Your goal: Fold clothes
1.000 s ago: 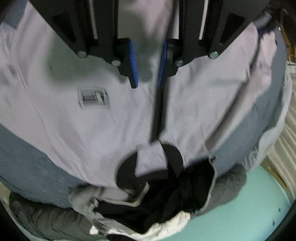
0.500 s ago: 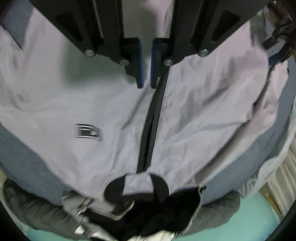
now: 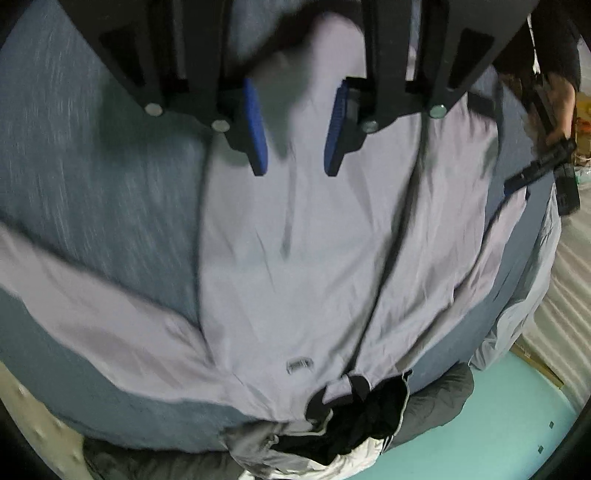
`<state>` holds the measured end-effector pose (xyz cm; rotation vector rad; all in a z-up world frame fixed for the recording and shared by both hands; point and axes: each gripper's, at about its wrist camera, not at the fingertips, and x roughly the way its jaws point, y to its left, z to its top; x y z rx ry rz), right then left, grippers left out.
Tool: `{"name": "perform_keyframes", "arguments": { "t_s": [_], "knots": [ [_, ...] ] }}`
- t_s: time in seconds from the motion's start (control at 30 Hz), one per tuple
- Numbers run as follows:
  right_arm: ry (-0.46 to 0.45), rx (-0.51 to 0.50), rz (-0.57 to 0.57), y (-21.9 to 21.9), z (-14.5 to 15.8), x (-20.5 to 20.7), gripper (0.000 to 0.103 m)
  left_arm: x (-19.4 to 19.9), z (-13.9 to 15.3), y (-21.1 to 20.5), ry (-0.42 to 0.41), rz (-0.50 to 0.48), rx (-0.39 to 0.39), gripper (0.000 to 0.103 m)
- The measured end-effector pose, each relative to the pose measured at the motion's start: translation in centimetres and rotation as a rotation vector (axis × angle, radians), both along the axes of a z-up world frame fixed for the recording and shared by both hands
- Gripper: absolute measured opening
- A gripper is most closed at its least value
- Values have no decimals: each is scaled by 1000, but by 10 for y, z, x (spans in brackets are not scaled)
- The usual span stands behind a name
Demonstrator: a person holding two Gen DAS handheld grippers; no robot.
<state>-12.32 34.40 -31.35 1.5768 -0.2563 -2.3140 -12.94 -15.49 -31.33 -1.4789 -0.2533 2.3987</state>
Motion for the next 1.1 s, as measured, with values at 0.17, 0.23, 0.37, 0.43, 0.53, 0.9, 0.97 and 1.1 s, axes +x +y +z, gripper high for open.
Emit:
{"name": "perform_keyframes", "arguments": {
  "t_s": [0.17,0.23,0.37,0.43,0.53,0.9,0.97,1.1],
  "knots": [
    [-36,-3,-43,35,-12,50,31,36,-2,-6,-54,-8,26,71],
    [-49,18,-42,41,-17,66,31,48,-3,-5,-68,-15,24,71],
    [-102,78,9,30,-35,80,31,63,4,-1,-61,-22,22,71],
    [-104,102,18,23,-42,82,31,68,11,2,-50,-28,18,71],
    [-81,75,-26,22,-43,75,31,76,21,6,-29,-39,10,71],
    [-54,128,6,-8,-53,28,31,83,39,3,4,-34,11,71],
    [-75,140,22,-10,-63,23,31,83,39,2,3,-31,10,71],
    [-43,124,13,-5,-61,23,4,81,37,2,0,-27,12,71]
  ]
}}
